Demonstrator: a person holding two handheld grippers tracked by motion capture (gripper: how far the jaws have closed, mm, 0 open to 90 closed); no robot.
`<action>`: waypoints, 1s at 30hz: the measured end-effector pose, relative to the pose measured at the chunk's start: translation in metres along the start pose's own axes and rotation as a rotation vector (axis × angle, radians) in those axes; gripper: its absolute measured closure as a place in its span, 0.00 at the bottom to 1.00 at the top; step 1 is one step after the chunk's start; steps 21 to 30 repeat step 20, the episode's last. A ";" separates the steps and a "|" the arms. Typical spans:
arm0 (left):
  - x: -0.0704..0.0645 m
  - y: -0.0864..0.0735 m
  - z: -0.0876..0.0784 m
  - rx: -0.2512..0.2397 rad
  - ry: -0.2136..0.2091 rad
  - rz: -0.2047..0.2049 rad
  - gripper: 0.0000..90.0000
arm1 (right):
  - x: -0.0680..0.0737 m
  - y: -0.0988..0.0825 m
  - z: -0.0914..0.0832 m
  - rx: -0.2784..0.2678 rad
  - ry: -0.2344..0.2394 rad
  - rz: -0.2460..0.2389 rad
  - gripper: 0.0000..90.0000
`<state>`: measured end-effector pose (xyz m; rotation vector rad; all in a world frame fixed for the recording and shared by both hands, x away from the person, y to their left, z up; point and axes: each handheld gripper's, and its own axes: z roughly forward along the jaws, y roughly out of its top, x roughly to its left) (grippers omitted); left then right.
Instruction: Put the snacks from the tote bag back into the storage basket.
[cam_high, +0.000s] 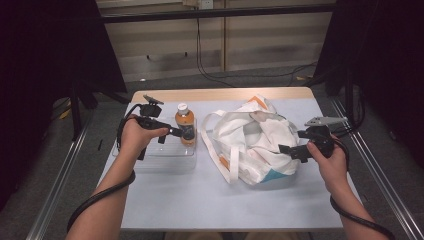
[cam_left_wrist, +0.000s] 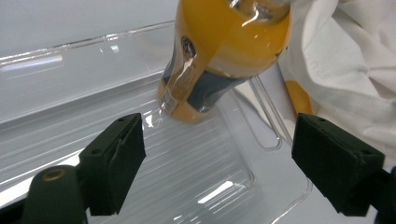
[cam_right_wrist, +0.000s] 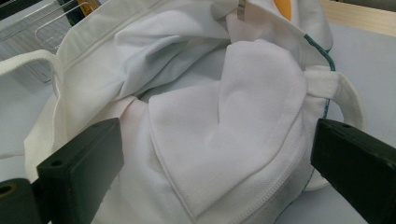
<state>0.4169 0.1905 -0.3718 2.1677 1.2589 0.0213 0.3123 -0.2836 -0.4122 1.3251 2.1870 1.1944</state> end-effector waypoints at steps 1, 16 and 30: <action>0.000 0.000 0.000 0.000 0.000 0.000 0.19 | 0.000 0.000 0.000 0.000 0.000 0.000 0.02; 0.002 -0.026 -0.004 -0.065 -0.063 -0.014 0.16 | 0.001 -0.002 0.002 0.009 0.004 -0.006 0.02; 0.003 -0.032 -0.003 -0.066 -0.068 -0.005 0.14 | 0.002 -0.002 0.004 0.017 0.008 -0.008 0.02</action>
